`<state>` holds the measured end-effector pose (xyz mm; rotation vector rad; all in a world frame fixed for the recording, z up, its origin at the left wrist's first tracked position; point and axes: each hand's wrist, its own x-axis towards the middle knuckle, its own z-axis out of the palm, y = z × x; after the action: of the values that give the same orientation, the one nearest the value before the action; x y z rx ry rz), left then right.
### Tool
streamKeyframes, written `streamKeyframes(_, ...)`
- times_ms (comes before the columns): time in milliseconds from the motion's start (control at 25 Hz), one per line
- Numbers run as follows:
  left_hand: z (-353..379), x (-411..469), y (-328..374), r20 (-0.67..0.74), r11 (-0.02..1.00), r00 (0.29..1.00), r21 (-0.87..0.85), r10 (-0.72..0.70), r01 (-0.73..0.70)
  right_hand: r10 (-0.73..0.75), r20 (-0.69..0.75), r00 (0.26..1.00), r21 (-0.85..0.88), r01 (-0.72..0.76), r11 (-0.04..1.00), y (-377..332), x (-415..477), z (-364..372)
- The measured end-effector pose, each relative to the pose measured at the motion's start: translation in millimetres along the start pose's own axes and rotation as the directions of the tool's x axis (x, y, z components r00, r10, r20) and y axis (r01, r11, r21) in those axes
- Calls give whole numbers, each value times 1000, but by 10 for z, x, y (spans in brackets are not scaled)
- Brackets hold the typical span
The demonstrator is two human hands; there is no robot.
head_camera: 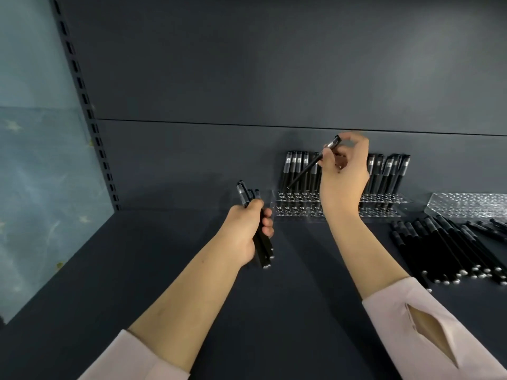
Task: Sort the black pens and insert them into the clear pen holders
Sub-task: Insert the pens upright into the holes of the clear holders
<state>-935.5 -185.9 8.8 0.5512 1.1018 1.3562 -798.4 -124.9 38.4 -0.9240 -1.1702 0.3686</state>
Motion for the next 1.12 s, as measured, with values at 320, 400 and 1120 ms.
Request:
streamKeyframes(320,-181,-15,37,12,998,999,50,39,-39,-157,176,972,-133,182,974,50,-140,128)
streamKeyframes(400,-166,-18,28,20,999,1000,43,-3,2,-174,191,966,-153,204,967,61,-129,132)
streamKeyframes(1120,-130,-18,-50,1,987,994,116,109,-108,-216,488,845,-400,437,806,266,-34,205)
